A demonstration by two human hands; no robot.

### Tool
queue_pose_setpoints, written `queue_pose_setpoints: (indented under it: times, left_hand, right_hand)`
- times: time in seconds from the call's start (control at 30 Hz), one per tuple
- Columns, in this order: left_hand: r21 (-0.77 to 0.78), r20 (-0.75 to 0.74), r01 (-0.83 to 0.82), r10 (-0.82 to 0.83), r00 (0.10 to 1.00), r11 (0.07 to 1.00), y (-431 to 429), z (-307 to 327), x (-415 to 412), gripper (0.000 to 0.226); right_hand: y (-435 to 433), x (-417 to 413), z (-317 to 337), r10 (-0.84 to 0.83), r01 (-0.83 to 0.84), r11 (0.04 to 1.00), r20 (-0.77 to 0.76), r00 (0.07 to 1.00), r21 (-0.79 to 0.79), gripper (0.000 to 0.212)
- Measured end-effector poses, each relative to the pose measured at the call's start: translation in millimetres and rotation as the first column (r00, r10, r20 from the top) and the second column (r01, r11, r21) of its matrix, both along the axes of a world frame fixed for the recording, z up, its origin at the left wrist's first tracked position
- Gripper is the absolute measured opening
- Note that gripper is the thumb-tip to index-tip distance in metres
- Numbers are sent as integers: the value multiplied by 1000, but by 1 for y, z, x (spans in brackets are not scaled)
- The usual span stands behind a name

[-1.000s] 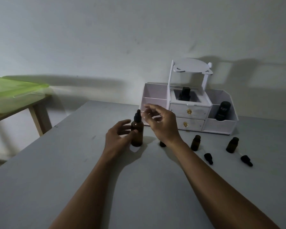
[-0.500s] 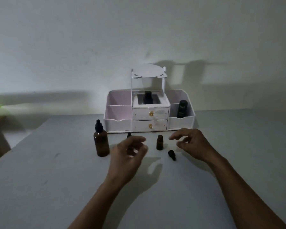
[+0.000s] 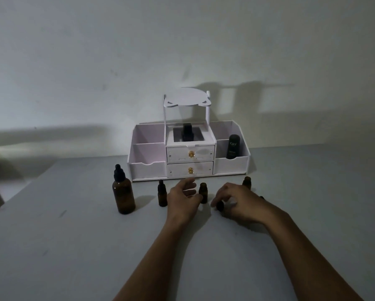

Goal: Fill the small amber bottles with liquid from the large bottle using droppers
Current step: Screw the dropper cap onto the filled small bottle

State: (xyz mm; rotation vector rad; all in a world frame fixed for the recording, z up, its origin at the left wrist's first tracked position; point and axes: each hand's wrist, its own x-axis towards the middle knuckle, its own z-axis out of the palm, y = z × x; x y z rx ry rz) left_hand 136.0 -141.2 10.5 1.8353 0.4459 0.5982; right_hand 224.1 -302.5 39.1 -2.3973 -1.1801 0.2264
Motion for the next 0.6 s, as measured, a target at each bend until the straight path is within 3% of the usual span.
queue_pose_setpoints:
  times: [0.1, 0.17, 0.23, 0.37, 0.6]
  left_hand:
    - [-24, -10, 46, -47, 999, 999, 6, -1, -2, 55]
    - [-16, -16, 81, -81, 997, 997, 7, -2, -4, 55]
    - [-3, -24, 98, -98, 995, 995, 7, -2, -4, 54]
    - [10, -33, 122, -121, 992, 993, 5, -3, -2, 54]
    - [126, -22, 126, -124, 992, 984, 6, -4, -1, 42]
  right_hand:
    - [-3, 0, 5, -53, 53, 936, -11, 999, 347, 27]
    - [2, -3, 8, -101, 136, 797, -92, 991, 589, 24]
    - [10, -4, 10, -140, 228, 659, -181, 973, 717, 25]
    - [27, -4, 4, -175, 334, 546, -285, 942, 769, 29]
    - [37, -3, -7, -209, 274, 606, -183, 961, 747, 32]
